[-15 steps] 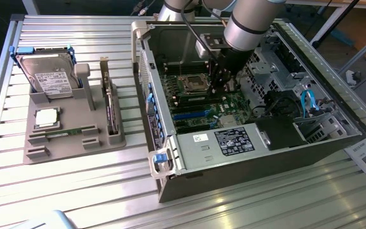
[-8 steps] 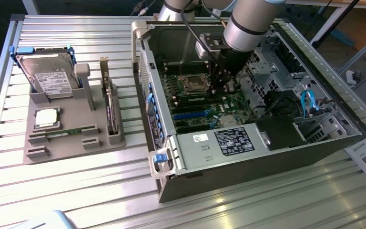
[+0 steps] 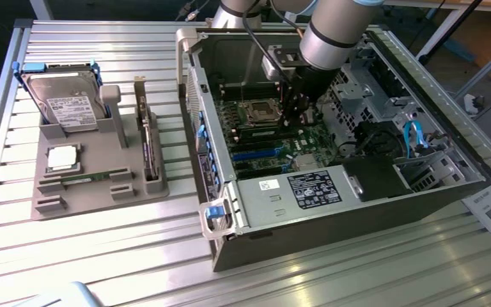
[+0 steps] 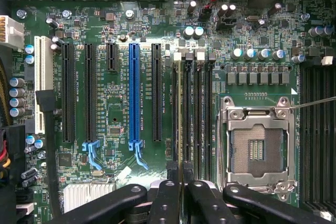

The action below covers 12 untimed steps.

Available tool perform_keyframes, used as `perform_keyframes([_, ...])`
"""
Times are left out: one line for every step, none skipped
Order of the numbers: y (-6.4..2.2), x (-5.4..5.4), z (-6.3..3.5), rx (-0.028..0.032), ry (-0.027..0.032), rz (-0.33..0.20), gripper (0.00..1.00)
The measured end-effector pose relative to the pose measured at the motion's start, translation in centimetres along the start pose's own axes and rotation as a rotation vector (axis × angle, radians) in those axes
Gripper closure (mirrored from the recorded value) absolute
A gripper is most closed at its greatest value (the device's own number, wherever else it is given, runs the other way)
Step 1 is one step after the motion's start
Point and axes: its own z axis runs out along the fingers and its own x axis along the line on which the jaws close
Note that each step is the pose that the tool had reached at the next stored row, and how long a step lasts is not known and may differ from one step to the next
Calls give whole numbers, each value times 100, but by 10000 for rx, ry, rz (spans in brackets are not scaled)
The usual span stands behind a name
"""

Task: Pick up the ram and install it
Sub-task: 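Insert the ram into the slot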

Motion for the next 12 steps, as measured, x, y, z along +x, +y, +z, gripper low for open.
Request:
perform_keyframes([0,0,1,0,1,0,88])
perform_keyframes([0,0,3,0,1,0,88])
perform_keyframes([0,0,6,0,-1,0,88])
perform_keyframes([0,0,8,0,-1,0,88])
perform_keyframes([0,0,11,1,-1,0,88])
perform_keyframes([0,0,15,0,0,0,88])
perform_keyframes([-1,1,17,1,-1,0,88])
perform_keyframes([-1,1,20,2,-1,0,88])
perform_keyframes([-1,1,24,3,-2,0,88])
perform_keyframes([-1,1,27,4,-1,-1,88])
perform_keyframes([-1,1,31,5,-1,0,88])
perform_keyframes([-1,1,34,6,-1,0,88])
